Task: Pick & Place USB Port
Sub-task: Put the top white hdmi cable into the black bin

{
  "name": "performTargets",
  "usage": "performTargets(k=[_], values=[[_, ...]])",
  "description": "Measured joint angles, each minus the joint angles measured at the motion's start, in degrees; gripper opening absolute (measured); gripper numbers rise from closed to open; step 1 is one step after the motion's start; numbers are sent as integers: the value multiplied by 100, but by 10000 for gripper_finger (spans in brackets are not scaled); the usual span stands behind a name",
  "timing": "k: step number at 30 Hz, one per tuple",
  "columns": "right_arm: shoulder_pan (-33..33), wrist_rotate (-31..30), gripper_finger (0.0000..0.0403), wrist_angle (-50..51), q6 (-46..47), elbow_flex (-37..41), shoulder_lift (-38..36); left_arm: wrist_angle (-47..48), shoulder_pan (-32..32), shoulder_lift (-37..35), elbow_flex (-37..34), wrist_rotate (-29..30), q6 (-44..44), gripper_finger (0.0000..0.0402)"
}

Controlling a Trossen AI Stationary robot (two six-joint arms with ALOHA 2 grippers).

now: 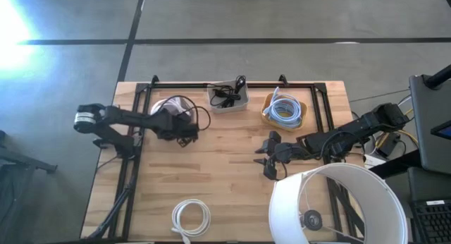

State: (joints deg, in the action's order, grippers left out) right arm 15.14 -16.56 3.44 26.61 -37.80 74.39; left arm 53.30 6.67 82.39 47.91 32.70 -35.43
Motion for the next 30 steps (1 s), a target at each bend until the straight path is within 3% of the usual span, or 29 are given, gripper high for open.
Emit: performTargets(k=[11, 30], values=[[0, -2, 171, 0, -9, 0, 0, -132, 206, 0, -466, -31, 65, 83], [0, -2, 171, -2, -20, 0, 0, -293, 215, 0, -458, -8, -62, 90]])
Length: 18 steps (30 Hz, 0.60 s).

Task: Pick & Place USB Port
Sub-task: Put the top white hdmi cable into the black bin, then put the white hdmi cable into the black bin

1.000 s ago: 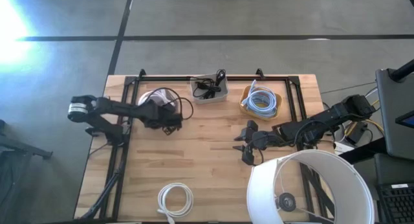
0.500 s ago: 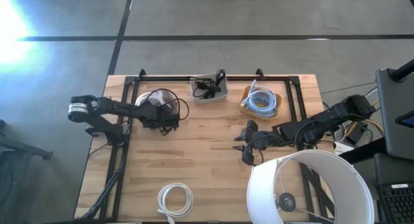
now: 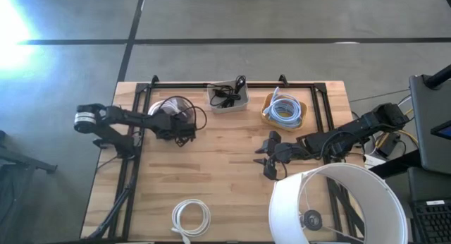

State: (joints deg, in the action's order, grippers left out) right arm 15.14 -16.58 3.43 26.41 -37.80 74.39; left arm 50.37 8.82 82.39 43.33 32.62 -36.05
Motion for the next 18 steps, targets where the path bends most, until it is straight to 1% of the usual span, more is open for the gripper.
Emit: performTargets(k=[7, 11, 16, 18], values=[[0, 0, 171, 1, 0, 0, 0, -2, 1, 0, 170, -32, 66, 136], [0, 0, 171, 0, 0, 0, 0, 2, 0, 0, 401, -37, 293, 158], [0, 0, 171, 1, 0, 0, 0, 66, 0, 0, 898, -94, 605, 165], [0, 0, 171, 0, 0, 0, 0, 71, -4, -2, 1177, -293, 685, 163]])
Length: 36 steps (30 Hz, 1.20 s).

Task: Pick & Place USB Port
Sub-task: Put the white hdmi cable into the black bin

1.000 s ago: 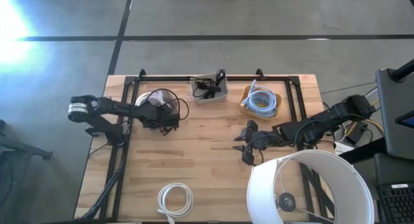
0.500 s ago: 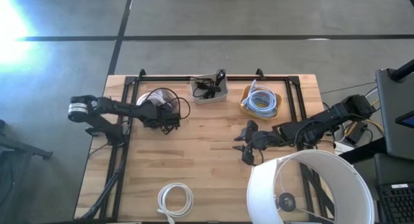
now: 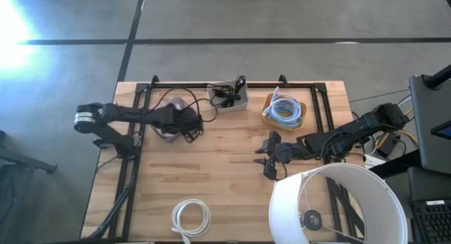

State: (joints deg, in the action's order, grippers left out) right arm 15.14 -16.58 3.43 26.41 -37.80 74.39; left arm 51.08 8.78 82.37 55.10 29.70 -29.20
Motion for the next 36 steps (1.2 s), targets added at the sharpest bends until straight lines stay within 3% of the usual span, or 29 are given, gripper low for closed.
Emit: performTargets(k=[7, 12, 17, 27, 36], values=[[0, 2, 171, 1, 0, 0, 0, -65, -207, 0, 891, -1246, 231, 163], [-1, 2, 171, 1, 0, 0, 0, -200, -984, 0, 1055, -1312, 519, 163], [-2, 2, 171, 4, -68, 0, 0, -363, -2185, 28, 1018, -1320, 501, 162], [0, 2, 171, 6, -90, 0, 0, -408, -4149, 401, 1011, -1324, -1306, 161], [0, 2, 171, 8, -90, 0, -2, -1247, -4803, 1351, 1011, -2004, -2193, 161]])
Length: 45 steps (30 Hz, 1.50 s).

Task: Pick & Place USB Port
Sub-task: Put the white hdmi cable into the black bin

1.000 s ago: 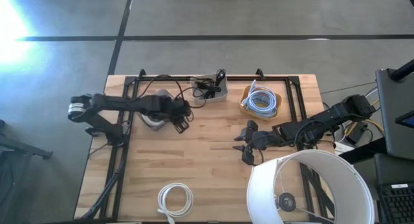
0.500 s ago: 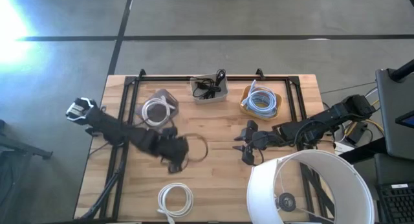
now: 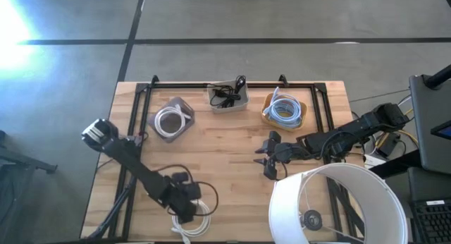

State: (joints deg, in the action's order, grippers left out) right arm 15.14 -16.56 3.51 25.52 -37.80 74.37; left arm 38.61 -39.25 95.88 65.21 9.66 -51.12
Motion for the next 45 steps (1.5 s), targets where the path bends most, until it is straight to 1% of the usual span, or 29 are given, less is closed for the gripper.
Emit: performTargets(k=[2, 7, 16, 20, 23, 26, 30, 31, 32, 34, 37, 40, 45], values=[[-1, 0, 171, 0, 0, 0, 2, -216, -30, 186, 0, -117, -127, 161], [0, 0, 171, 0, 0, 0, 0, -183, -34, 569, 11, -469, -254, 161], [0, 2, 171, -28, 0, 0, 0, -129, 16, 939, 42, -430, -126, 161], [0, 2, 171, -59, 0, 0, 0, -112, 22, 895, 36, -405, 220, 161], [0, 2, 171, -68, 0, 0, 0, -97, 32, 876, 28, -164, 364, 155], [0, 0, 171, -71, 0, 0, 0, -53, 40, 876, 28, -115, 726, 120], [0, 2, 171, -76, 0, 0, 0, 116, 55, 871, 65, 41, 1067, 35], [0, 1, 171, -76, 0, 0, 0, 243, 58, 869, 105, 112, 1147, 22], [0, 0, 171, -76, 0, 0, 0, 434, 56, 868, 142, 234, 1137, 17], [0, 2, 171, -79, 0, 0, 0, 943, 62, 831, 234, 594, 1094, 21], [0, 0, 171, -83, 0, 0, 0, 1809, 77, 659, 511, 1272, 1036, 27], [0, 0, 171, -90, 0, 0, 0, 2767, 95, 432, 799, 1967, 1033, 23], [0, 0, 171, -90, 0, 0, 0, 4026, 175, -173, 1165, 3591, 1002, 21]])
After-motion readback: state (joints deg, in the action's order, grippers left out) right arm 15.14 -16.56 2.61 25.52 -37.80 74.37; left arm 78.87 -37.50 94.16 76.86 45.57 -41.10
